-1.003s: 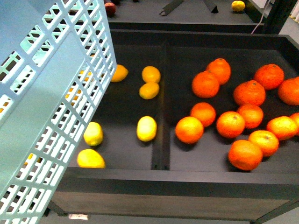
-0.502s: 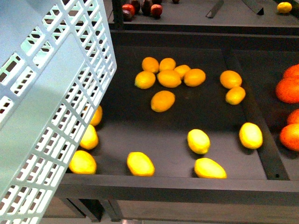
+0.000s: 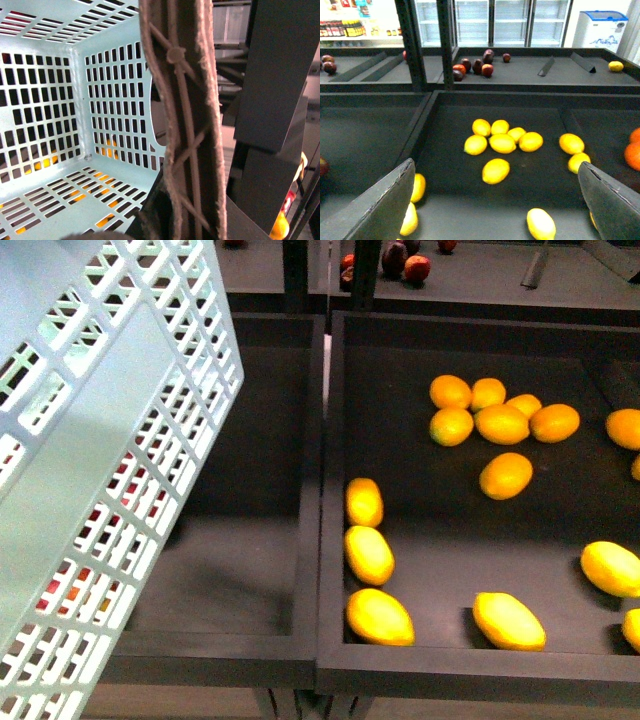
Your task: Pick lemon and mango into basket
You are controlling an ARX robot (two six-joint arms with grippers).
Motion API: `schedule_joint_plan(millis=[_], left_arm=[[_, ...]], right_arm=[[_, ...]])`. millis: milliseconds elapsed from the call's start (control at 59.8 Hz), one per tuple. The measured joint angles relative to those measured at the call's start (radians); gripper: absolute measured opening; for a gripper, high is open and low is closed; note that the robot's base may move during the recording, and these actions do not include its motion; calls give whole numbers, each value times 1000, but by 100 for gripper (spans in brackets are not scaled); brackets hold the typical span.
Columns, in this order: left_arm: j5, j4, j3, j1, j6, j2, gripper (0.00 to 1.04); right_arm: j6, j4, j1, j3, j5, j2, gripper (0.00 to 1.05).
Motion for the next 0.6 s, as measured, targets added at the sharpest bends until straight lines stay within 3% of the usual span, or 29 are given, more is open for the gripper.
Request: schedule_joint_plan(millis=[100, 184, 268, 418, 602], left_arm=[[190, -116, 60, 27, 215, 54, 6], [265, -90, 92, -23, 404, 140, 5], [251, -28, 120, -102, 507, 259, 5], [207, 92, 225, -247, 542, 449, 5], [225, 106, 342, -460, 569, 634, 5]], right_arm=[[0, 0, 0, 0, 3, 0, 96], [0, 0, 0, 0, 3, 0, 96], [0, 0, 0, 0, 3, 0, 96], [0, 0, 0, 0, 5, 0, 96], [0, 0, 0, 0, 6, 0, 96]])
